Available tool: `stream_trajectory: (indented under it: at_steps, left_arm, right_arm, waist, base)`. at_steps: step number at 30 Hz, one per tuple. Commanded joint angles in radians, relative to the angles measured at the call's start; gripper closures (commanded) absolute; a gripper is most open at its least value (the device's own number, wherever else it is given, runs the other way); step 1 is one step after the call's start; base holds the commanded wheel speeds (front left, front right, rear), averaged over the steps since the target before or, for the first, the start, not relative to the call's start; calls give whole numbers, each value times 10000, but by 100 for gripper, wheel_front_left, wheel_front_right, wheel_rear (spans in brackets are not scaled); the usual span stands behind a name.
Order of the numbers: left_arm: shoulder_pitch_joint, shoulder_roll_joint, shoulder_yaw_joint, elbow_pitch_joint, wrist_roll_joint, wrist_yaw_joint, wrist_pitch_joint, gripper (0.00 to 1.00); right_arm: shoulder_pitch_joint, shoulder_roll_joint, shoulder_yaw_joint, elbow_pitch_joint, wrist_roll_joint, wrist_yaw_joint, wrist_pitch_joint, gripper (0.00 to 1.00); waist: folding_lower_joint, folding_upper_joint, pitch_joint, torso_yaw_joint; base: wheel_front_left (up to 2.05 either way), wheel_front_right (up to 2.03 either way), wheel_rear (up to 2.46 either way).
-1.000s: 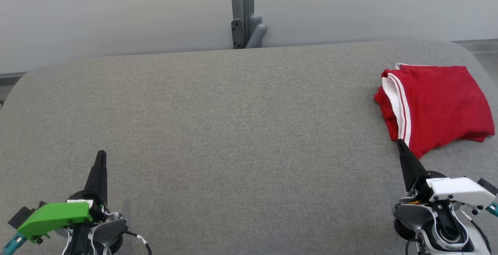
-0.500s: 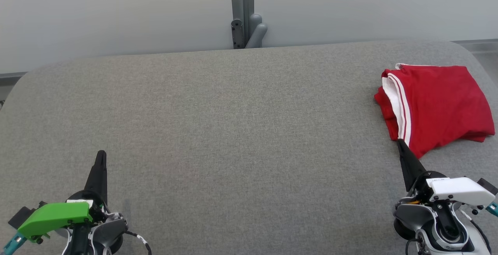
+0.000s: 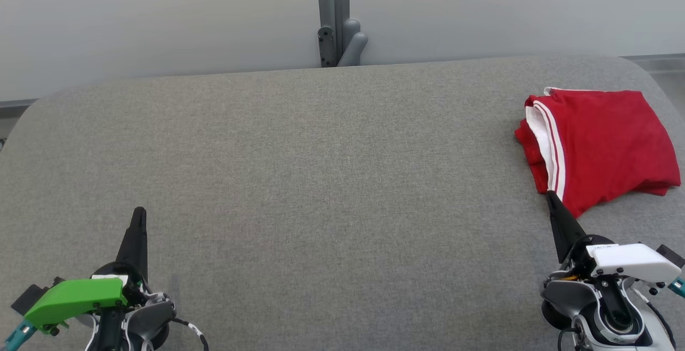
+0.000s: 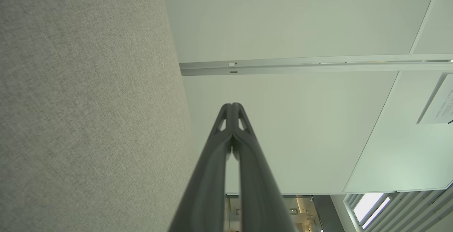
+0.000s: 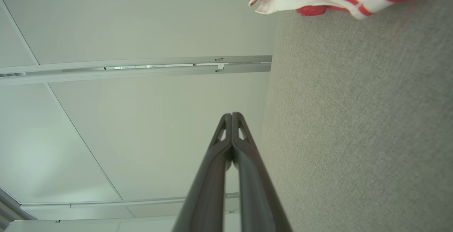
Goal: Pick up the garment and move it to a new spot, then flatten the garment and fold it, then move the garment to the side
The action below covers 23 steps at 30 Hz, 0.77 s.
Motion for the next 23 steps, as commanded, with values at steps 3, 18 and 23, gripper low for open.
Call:
stream_trajectory:
  at_steps: [3, 18, 23]
  left_arm:
    - [-119, 67, 48, -22, 1, -68, 2, 100]
    - [-118, 67, 47, -22, 0, -66, 1, 100]
    - [-118, 67, 47, -22, 0, -66, 1, 100]
  right_arm:
    - [-39, -48, -18, -38, 59, 4, -5, 100]
    - [-37, -49, -18, -38, 59, 4, -5, 100]
    - [-37, -49, -18, -38, 59, 4, -5, 100]
  waist:
    - [0, 0, 0, 0]
    - [0, 0, 0, 0]
    - [0, 0, 0, 0]
  base:
    - [0, 0, 0]
    - [0, 0, 0]
    - [0, 0, 0]
